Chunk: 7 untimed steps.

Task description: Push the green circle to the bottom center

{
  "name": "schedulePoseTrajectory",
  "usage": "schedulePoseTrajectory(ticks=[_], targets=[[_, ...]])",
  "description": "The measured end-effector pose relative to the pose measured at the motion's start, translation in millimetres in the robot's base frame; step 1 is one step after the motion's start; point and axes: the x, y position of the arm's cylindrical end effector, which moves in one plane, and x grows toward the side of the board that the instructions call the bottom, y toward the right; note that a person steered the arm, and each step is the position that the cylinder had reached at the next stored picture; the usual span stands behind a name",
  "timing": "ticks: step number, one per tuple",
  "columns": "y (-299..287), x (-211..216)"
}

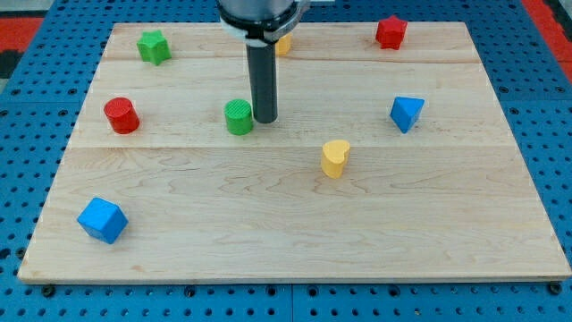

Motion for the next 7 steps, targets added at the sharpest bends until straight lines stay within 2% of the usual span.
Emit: schedulePoseTrajectory(ticks=[1,2,3,4,5,6,7], targets=[[-5.2,-24.6],[-56.1,-0.7],[-42.8,71.5],[-54.3,53.9],[-88.0,71.5],[-48.9,121.0],[-26.5,146.5]])
